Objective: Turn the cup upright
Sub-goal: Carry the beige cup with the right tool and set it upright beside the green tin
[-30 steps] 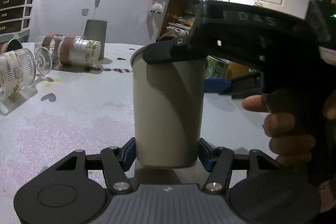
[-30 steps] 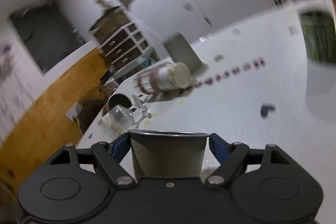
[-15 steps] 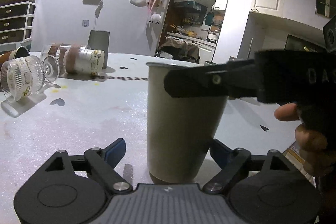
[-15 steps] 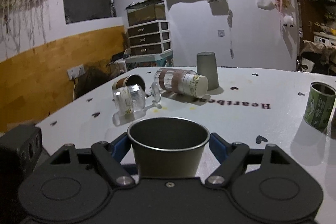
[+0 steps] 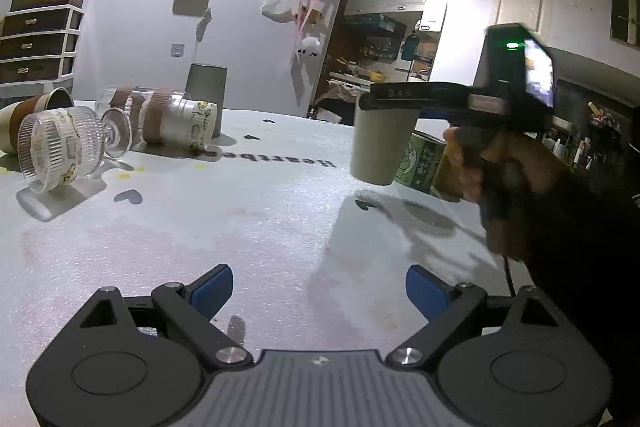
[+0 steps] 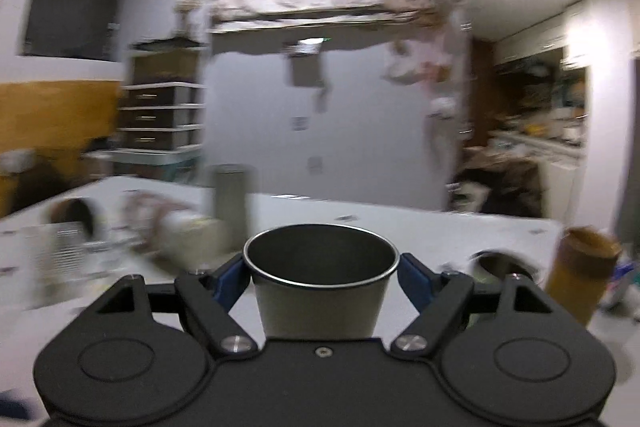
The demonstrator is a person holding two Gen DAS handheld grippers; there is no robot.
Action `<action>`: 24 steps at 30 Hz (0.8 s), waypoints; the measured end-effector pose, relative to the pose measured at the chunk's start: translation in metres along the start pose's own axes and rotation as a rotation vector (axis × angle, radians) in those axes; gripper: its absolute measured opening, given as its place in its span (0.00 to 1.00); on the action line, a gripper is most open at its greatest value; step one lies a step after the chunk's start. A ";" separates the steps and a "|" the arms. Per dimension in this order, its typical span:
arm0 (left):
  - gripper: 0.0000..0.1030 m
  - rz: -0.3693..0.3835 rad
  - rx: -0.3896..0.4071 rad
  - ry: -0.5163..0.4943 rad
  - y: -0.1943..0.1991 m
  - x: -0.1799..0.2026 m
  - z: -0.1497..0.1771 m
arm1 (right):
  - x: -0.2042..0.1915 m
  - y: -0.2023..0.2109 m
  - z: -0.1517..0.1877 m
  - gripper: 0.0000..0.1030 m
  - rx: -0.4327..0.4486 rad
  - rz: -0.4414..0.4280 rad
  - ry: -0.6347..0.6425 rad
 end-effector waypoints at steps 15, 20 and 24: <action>0.91 -0.003 -0.003 -0.006 -0.001 0.000 0.003 | 0.062 -0.087 0.005 0.78 -0.016 0.202 -0.133; 0.91 -0.007 -0.002 0.001 -0.001 -0.003 0.002 | 0.061 -0.089 0.007 0.79 -0.008 0.228 -0.117; 0.91 -0.010 0.001 -0.002 -0.002 -0.002 0.000 | 0.060 -0.088 0.006 0.80 -0.025 0.216 -0.125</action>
Point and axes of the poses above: each gripper's, at about its wrist camera, not at the fingertips, and y roughly against the way its jaws point, x to its right, z to its underside, the point moved 7 cm from there along -y, roughly the way its jaws point, and after that the axes turned 4 degrees about -z, right-handed, at the moved point
